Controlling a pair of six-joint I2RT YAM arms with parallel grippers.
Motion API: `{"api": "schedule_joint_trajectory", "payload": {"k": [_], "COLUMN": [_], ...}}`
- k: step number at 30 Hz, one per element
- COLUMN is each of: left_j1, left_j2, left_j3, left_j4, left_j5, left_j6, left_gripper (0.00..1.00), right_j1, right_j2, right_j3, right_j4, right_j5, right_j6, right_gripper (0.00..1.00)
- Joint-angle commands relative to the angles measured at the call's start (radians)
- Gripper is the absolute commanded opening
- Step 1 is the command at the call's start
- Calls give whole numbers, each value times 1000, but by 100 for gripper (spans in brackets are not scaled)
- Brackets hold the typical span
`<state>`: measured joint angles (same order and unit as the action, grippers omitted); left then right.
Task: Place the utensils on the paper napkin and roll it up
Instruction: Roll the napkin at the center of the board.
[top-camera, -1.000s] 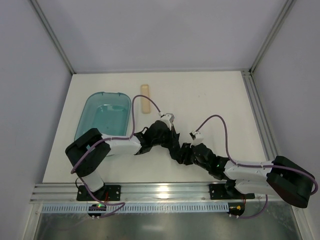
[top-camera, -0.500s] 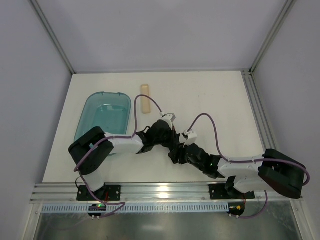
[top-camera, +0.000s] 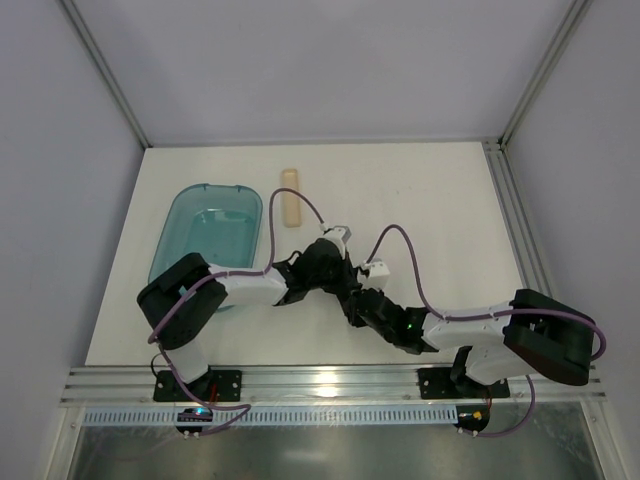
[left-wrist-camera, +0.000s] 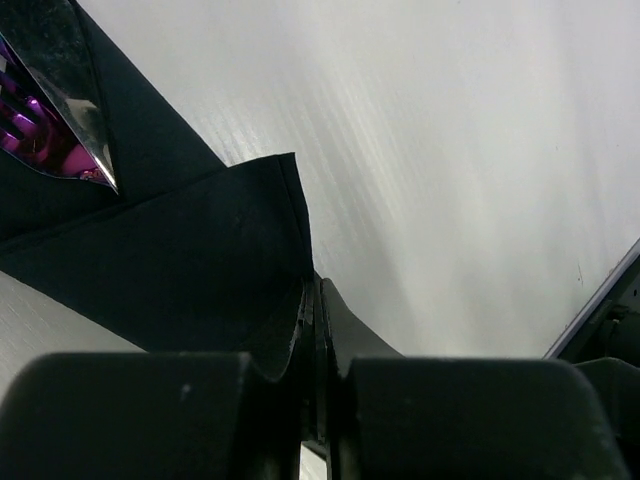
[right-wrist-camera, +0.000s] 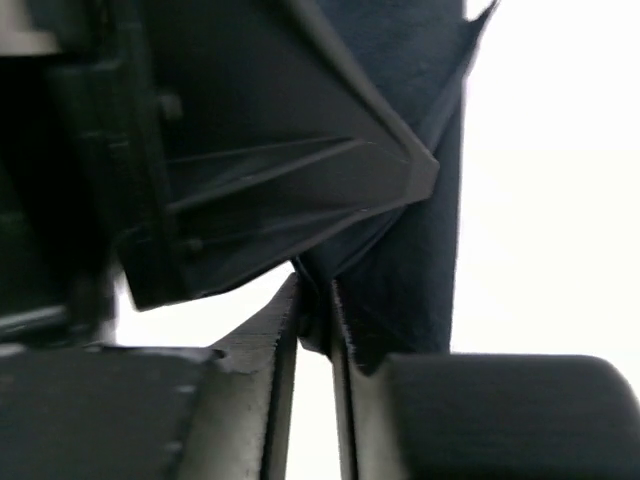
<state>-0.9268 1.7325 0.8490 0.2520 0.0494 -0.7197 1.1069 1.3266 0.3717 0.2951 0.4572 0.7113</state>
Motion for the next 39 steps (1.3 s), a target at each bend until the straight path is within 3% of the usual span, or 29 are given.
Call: {"api": "schedule_joint_trajectory", "payload": {"k": [1, 3, 10, 14, 19, 26, 36, 39], "left_j1": [-7, -7, 23, 31, 29, 29, 26, 25], "left_j2": [-30, -47, -172, -263, -292, -223, -116, -91], "left_j3": [50, 64, 81, 45, -14, -67, -21, -15], "left_j4": [-5, -39, -172, -237, -231, -122, -74, -54], "left_j5": [3, -19, -173, -255, -204, -86, 10, 35], "left_j6": [37, 49, 86, 85, 39, -7, -14, -15], "left_gripper": [4, 8, 37, 38, 30, 19, 16, 16], "right_j1": [1, 1, -1, -1, -1, -1, -1, -1], "right_j2": [-21, -36, -81, -93, -90, -104, -109, -112], "right_j3": [-31, -54, -139, -155, -168, -183, -175, -171], "right_j4": [25, 67, 165, 203, 230, 259, 243, 240], "right_j5": [63, 61, 72, 66, 52, 41, 37, 32], "right_j6": [97, 134, 191, 201, 229, 237, 235, 226], "right_gripper": [18, 14, 5, 4, 4, 4, 5, 13]}}
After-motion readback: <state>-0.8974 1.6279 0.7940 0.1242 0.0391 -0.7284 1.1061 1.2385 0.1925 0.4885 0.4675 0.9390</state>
